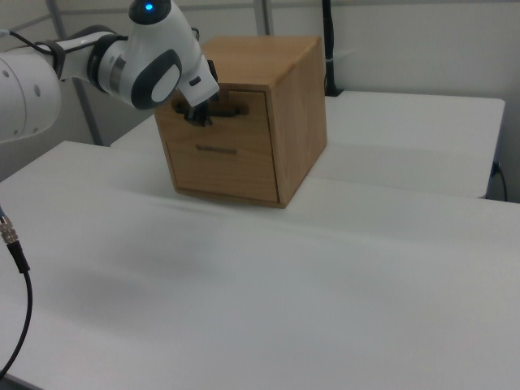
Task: Open the drawer by sliding it
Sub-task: 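Lower the gripper onto the black drawer handle and close it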
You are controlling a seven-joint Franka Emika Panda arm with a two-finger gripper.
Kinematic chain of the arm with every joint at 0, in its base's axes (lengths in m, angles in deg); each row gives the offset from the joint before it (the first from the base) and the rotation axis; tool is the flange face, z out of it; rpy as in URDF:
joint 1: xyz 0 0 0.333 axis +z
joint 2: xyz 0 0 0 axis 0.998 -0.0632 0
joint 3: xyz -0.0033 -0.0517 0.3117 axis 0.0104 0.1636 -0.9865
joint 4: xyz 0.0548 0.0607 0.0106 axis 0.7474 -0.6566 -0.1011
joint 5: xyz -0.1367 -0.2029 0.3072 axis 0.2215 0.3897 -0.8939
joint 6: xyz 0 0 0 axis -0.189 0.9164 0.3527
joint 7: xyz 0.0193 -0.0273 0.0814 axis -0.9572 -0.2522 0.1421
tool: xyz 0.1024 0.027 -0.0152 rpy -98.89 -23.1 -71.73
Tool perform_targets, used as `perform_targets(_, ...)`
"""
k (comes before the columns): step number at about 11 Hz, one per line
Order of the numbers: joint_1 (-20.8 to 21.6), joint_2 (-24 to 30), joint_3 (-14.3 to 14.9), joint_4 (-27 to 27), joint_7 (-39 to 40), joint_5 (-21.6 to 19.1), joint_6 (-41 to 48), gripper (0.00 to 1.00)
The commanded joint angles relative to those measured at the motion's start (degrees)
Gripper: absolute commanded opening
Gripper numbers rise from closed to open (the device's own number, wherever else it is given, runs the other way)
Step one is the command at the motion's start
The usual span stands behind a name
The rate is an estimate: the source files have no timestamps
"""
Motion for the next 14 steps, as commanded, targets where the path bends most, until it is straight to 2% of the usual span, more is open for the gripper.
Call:
perform_targets(1,0.4,-3.0,-0.5,2.9,-1.1,-1.0,-2.0,0.56)
perform_targets(2,0.5,-3.2,-0.5,2.9,-1.7,-0.9,-2.9,0.56)
perform_targets(3,0.6,-3.8,-1.3,2.9,-2.0,-0.5,-4.1,0.51)
perform_targets(8,0.6,-4.2,-2.1,2.5,-1.9,2.7,-4.2,0.12)
perform_targets(10,0.1,-3.4,-2.1,2.3,-1.4,3.0,-3.8,0.05)
perform_targets(14,-0.9,0.3,-2.1,-0.6,0.7,2.9,2.8,0.05)
